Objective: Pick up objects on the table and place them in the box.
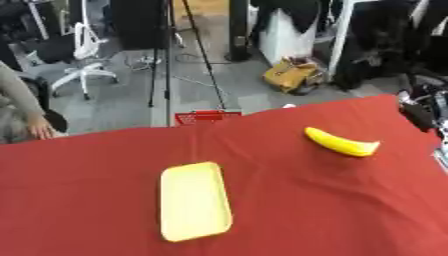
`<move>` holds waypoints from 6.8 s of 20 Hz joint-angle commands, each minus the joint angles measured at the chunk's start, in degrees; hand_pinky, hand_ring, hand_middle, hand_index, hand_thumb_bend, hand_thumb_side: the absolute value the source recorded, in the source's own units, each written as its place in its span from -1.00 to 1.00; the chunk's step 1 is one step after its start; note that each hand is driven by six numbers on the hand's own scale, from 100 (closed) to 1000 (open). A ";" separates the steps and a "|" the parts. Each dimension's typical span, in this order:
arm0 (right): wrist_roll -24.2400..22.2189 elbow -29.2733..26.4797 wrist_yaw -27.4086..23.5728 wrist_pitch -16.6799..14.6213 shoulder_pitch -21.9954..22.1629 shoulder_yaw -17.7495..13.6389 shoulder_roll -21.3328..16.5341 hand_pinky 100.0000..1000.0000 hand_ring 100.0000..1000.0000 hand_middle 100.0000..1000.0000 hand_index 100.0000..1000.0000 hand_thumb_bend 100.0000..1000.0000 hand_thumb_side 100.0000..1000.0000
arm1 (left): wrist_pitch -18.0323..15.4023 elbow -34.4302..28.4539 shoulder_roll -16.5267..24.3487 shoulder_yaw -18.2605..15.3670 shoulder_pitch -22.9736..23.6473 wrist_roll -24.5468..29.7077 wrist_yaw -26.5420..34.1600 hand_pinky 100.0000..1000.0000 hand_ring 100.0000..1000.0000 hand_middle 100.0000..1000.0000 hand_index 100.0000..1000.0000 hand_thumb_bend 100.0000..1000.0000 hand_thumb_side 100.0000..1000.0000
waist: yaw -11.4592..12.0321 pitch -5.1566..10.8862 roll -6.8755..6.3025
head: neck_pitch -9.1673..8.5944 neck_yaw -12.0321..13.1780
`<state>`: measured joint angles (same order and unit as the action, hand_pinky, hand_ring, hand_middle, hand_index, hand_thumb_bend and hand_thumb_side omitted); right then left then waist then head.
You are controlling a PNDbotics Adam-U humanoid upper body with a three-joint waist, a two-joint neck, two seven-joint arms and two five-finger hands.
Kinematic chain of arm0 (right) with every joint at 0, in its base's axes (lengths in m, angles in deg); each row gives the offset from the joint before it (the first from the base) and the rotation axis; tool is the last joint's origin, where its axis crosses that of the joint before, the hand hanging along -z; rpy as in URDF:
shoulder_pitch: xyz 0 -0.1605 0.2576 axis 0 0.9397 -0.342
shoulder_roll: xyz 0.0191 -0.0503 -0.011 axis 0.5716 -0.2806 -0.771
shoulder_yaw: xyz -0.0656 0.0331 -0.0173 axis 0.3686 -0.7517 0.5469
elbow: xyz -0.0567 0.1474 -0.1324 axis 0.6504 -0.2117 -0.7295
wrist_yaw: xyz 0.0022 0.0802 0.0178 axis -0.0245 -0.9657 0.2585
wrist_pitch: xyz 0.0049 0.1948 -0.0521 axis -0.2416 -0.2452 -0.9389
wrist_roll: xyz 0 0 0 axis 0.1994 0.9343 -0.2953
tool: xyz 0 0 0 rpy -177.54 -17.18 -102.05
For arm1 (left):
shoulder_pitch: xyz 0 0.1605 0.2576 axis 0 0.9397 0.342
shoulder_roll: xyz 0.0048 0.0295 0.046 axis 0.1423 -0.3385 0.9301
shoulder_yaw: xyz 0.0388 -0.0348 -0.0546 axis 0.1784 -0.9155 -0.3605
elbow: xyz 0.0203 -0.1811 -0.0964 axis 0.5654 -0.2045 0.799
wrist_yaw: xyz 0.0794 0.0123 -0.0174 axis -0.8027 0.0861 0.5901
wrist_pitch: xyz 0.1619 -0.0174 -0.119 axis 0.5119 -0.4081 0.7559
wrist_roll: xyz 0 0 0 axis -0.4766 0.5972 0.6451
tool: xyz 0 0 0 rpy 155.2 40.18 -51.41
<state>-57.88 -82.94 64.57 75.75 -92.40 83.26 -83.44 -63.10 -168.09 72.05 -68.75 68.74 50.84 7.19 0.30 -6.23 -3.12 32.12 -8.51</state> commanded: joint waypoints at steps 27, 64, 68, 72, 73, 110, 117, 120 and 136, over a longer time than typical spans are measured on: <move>-28.26 10.32 29.06 -2.47 -9.39 0.04 -1.92 0.42 0.46 0.42 0.55 -0.18 -0.05 | 0.16 -1.37 0.08 0.22 -2.92 0.87 1.42 0.23 0.50 0.56 0.66 0.60 0.83 | 4.64 -3.80 -1.97 | -4.38 -2.48; -34.90 8.38 49.17 -4.10 -7.55 2.62 2.37 0.20 0.31 0.44 0.60 -0.21 -0.14 | 0.02 -1.53 -0.41 0.33 -3.24 1.10 1.32 0.24 0.51 0.56 0.67 0.59 0.84 | 4.55 -3.66 -2.02 | -5.27 -3.13; -33.97 8.69 49.07 -3.57 -7.59 2.22 2.25 0.21 0.33 0.45 0.60 -0.21 -0.13 | 0.02 -1.53 -0.38 0.29 -3.23 1.09 1.34 0.24 0.51 0.56 0.67 0.59 0.84 | 4.60 -3.72 -2.02 | -5.39 -3.08; -30.47 6.14 47.85 -2.51 -8.70 1.37 0.51 0.25 0.36 0.44 0.60 -0.21 -0.08 | 0.07 -1.51 -0.19 0.18 -3.15 1.01 1.32 0.24 0.51 0.56 0.67 0.60 0.84 | 4.59 -3.71 -2.01 | -5.18 -3.09; -30.04 5.48 47.72 -2.22 -8.91 1.29 0.06 0.25 0.36 0.44 0.60 -0.21 -0.08 | 0.05 -1.53 -0.18 0.16 -3.14 0.98 1.31 0.24 0.51 0.56 0.67 0.60 0.84 | 4.52 -3.70 -1.90 | -5.09 -3.14; -28.81 7.37 44.34 -2.33 -6.95 1.09 0.52 -0.24 -0.12 0.00 0.32 -0.46 -0.24 | 0.05 -1.59 -0.27 0.20 -3.15 1.10 1.37 0.24 0.52 0.56 0.67 0.60 0.84 | 4.51 -3.54 -2.05 | -5.41 -3.23; -28.05 -0.87 41.14 -3.81 -6.45 2.65 -0.53 -0.24 -0.12 -0.01 0.30 -0.50 -0.23 | 0.00 -1.61 -0.20 0.24 -3.16 1.15 1.23 0.24 0.52 0.56 0.67 0.60 0.84 | 4.29 -3.35 -1.73 | -5.32 -3.20; -28.54 -6.27 38.77 -6.19 -6.20 4.42 0.81 -0.25 -0.13 -0.04 0.29 -0.52 -0.24 | -0.04 -1.63 -0.24 0.27 -3.17 1.17 1.15 0.24 0.52 0.56 0.67 0.60 0.85 | 4.38 -3.19 -1.59 | -5.32 -3.22; -37.25 -11.80 34.06 -8.86 -9.39 13.62 11.84 -0.26 -0.14 -0.06 0.28 -0.75 -0.37 | -0.10 -1.55 -0.64 0.65 -3.00 1.52 1.22 0.24 0.52 0.55 0.67 0.60 0.85 | 5.78 -2.56 -1.56 | -5.10 -3.42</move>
<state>-94.69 -94.80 98.34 67.08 -100.33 96.79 -71.74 -63.15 -168.47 71.05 -68.07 66.42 52.14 8.45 6.00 -9.87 -4.83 27.17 -11.87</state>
